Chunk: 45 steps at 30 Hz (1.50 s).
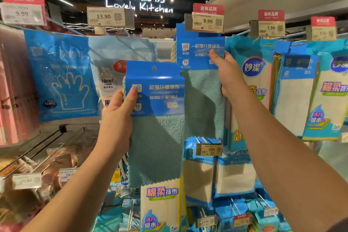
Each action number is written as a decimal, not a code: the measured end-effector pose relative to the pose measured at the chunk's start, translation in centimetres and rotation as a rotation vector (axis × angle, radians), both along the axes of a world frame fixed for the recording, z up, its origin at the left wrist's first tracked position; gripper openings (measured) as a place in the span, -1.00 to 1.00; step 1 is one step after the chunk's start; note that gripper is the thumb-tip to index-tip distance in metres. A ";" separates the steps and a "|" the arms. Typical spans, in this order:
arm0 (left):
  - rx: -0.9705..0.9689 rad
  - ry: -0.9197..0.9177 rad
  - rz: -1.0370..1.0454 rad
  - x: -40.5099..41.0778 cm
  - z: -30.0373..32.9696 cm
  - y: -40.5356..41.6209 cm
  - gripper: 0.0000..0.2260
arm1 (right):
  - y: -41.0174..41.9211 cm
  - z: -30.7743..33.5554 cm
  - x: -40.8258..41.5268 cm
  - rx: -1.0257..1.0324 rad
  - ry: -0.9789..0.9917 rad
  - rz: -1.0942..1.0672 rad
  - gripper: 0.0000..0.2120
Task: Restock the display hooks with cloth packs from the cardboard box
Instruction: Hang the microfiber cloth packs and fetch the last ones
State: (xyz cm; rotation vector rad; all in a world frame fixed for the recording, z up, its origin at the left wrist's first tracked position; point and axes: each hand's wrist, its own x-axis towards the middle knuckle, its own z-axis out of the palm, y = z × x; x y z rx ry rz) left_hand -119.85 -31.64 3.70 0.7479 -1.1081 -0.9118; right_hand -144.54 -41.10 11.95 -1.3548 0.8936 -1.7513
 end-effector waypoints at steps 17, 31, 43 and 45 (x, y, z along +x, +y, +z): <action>-0.009 0.050 -0.047 0.3 0.3 -0.5 -0.79 | -0.9 -1.5 -0.4 0.021 -0.120 0.035 -0.86; -0.006 0.077 -0.086 -0.7 1.0 -1.2 -0.85 | -5.9 -0.7 -0.1 0.237 0.294 -0.169 -0.41; 0.002 0.060 -0.139 -1.8 1.0 -2.6 -0.83 | -6.9 -1.3 0.6 0.258 0.366 -0.238 -0.44; 0.007 0.054 -0.143 -1.9 0.9 -2.8 -0.83 | -5.9 -1.9 0.9 0.213 0.410 -0.327 -0.39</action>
